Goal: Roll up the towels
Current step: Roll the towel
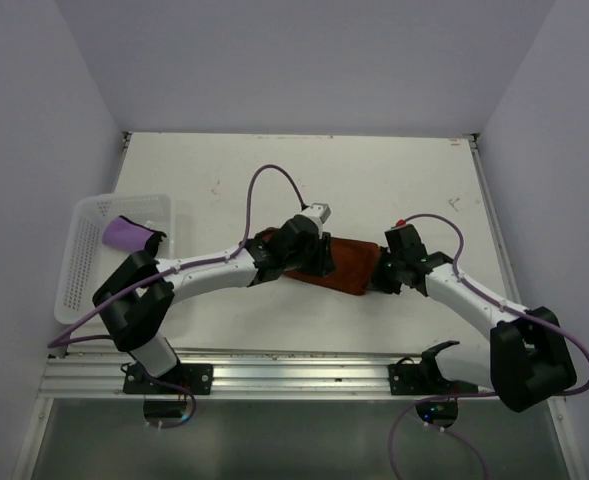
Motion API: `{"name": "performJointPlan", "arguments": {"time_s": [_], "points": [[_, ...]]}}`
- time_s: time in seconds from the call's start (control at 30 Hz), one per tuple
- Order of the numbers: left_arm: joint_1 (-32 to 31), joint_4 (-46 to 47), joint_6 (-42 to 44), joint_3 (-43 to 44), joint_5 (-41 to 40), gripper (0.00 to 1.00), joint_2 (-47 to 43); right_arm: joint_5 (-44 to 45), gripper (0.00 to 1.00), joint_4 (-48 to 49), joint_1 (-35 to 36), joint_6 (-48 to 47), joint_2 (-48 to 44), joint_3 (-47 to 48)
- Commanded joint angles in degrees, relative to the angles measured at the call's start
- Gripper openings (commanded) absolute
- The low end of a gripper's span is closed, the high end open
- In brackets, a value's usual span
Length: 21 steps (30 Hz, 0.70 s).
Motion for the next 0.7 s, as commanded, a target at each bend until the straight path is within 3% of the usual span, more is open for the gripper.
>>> {"name": "performJointPlan", "arguments": {"time_s": [0.0, 0.07, 0.1, 0.2, 0.43, 0.67], "points": [[-1.03, 10.5, -3.65, -3.7, 4.41, 0.37, 0.07, -1.97, 0.0, 2.07, 0.76, 1.49, 0.6, 2.63], [-1.38, 13.41, -4.19, -4.76, 5.82, 0.25, 1.21, -1.88, 0.0, 2.17, 1.11, 1.5, 1.13, 2.9], [-1.65, 14.03, -4.28, -4.85, 6.18, 0.13, 1.74, -1.8, 0.0, 1.82, 1.29, 1.5, 1.22, 3.33], [-2.09, 17.02, -3.93, -5.2, 7.76, 0.0, 2.88, -1.79, 0.0, 1.64, 1.29, 1.5, 1.04, 3.51], [-3.14, 25.72, -3.49, -5.91, 10.75, 0.0, 5.6, -1.44, 0.0, 0.58, 1.46, 1.67, -0.36, 2.9], [-3.93, 27.04, -6.04, -6.08, 9.69, 0.0, 10.96, -1.0, 0.0, 0.23, 1.46, 1.93, -1.07, 3.86]]}}
